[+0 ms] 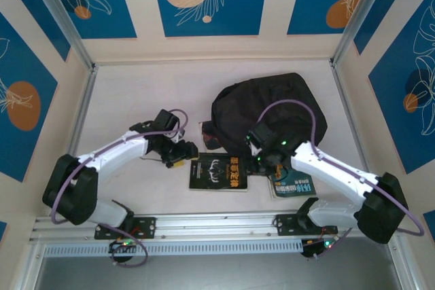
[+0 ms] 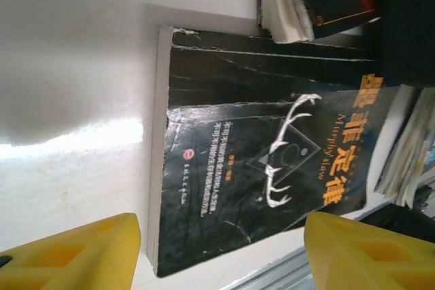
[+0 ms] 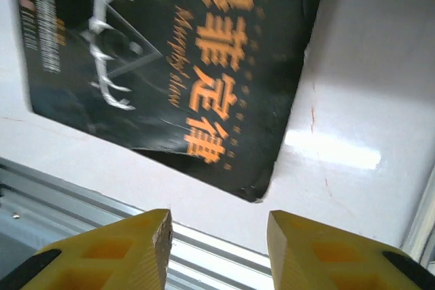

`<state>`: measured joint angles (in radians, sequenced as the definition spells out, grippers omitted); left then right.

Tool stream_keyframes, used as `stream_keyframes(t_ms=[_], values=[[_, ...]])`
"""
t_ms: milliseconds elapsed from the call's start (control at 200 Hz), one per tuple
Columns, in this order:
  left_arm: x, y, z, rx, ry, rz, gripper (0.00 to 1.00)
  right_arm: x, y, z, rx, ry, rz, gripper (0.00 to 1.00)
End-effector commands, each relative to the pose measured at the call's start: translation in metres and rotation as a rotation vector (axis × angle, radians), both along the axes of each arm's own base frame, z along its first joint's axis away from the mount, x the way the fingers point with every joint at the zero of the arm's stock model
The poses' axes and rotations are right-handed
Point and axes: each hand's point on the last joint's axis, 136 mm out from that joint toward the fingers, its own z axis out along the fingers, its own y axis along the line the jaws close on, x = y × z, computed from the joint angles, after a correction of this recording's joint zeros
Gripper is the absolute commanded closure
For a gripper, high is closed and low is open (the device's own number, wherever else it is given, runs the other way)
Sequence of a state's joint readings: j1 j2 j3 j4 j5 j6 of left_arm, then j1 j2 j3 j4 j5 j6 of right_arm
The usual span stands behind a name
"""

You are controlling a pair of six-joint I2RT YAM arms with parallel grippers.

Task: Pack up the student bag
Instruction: Pick up the book from the bottom-center of the table.

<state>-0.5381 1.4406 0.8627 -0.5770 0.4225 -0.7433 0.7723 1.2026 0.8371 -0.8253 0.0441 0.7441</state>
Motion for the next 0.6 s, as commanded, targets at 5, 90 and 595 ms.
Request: stream_keyframes(t_ms=[5,90,595], values=[[-0.008,-0.005,-0.018,0.004,0.019,-0.062,0.37,0.002,0.010,-0.013,0.005,0.004,-0.048,0.60],[-0.012,-0.004,-0.031,0.018,0.033,-0.077,0.38,0.001,0.005,-0.030,-0.060,0.008,-0.055,0.60],[-0.018,-0.038,-0.043,-0.113,0.082,-0.135,0.39,-0.010,-0.004,-0.085,-0.211,0.127,-0.037,0.62]])
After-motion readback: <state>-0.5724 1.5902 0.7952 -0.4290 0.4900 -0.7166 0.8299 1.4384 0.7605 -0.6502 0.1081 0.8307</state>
